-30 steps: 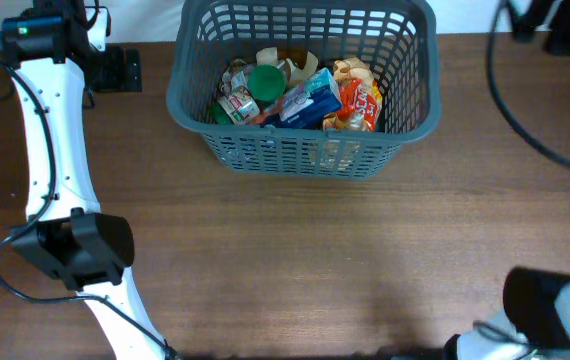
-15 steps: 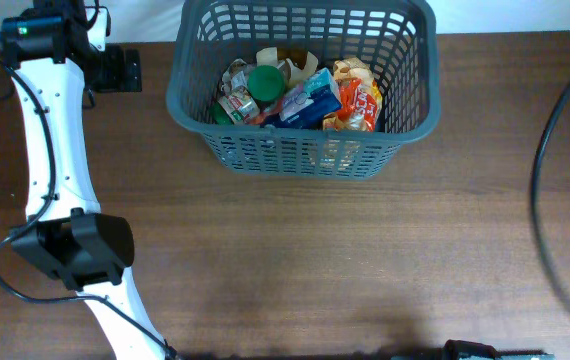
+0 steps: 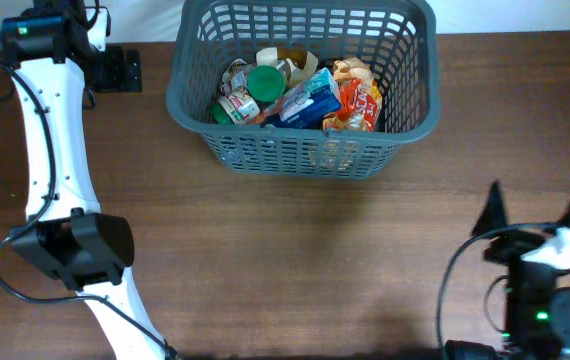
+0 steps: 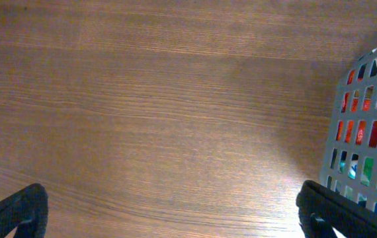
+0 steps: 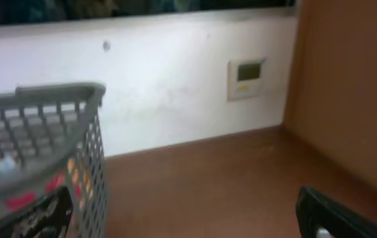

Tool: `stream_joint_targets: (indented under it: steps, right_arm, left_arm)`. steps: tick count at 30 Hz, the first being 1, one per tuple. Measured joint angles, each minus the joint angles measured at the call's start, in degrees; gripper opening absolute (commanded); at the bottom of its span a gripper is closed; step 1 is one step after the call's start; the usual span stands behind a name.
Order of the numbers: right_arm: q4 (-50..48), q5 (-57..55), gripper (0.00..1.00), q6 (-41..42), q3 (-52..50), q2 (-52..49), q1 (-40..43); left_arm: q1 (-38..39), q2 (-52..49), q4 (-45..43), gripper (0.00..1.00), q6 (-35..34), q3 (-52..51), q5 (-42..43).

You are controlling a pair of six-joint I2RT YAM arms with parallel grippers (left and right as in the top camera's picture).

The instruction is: Pack container

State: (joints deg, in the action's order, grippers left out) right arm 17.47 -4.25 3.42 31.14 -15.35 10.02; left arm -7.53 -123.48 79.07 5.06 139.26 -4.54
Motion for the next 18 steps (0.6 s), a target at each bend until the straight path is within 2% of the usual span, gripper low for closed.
stream_joint_targets:
  steps: [6, 18]
  right_arm:
    - [-2.7, 2.5, 0.99, 0.0, -13.2, 7.6, 0.0]
    - [-5.7, 3.3, 0.99, 0.0, -23.0, 9.9, 0.0]
  left_arm:
    - [0.0, 0.0, 0.0, 0.99, 0.0, 0.0, 0.0]
    - [0.0, 0.0, 0.0, 0.99, 0.0, 0.0, 0.0]
